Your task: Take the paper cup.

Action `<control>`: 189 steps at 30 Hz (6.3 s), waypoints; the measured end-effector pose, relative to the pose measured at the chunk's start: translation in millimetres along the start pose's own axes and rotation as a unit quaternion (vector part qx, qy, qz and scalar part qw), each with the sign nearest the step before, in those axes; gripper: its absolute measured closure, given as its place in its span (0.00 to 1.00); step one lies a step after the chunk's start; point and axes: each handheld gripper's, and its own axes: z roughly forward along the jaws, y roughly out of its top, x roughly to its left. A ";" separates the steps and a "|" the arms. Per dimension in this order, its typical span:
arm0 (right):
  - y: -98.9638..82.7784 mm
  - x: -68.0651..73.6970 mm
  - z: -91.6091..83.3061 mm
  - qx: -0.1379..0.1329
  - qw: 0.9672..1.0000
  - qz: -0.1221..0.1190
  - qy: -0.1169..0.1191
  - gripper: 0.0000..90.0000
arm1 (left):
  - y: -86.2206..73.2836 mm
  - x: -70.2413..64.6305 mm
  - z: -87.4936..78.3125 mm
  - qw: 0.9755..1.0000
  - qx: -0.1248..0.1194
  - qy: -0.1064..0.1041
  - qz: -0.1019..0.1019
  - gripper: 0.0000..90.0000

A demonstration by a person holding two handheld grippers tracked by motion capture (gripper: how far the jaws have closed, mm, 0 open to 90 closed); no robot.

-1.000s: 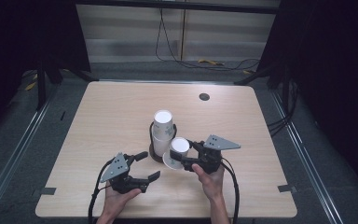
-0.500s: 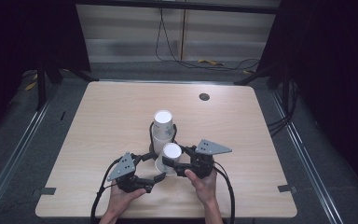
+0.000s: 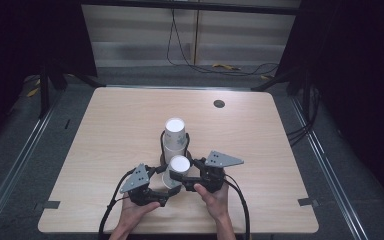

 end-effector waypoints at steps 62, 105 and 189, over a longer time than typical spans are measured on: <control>2.7 -2.0 -18.8 0.024 0.999 -0.027 -0.018 0.18 | 18.2 21.5 -18.8 0.995 0.094 -0.003 0.024 0.32; 10.2 -6.3 -16.9 0.186 0.977 -0.102 -0.013 0.26 | 30.5 27.7 -16.1 0.975 0.212 -0.032 0.065 0.33; 15.0 -9.7 15.8 0.339 0.927 -0.138 0.085 0.39 | 49.5 -0.5 33.2 0.898 0.389 -0.085 0.189 0.30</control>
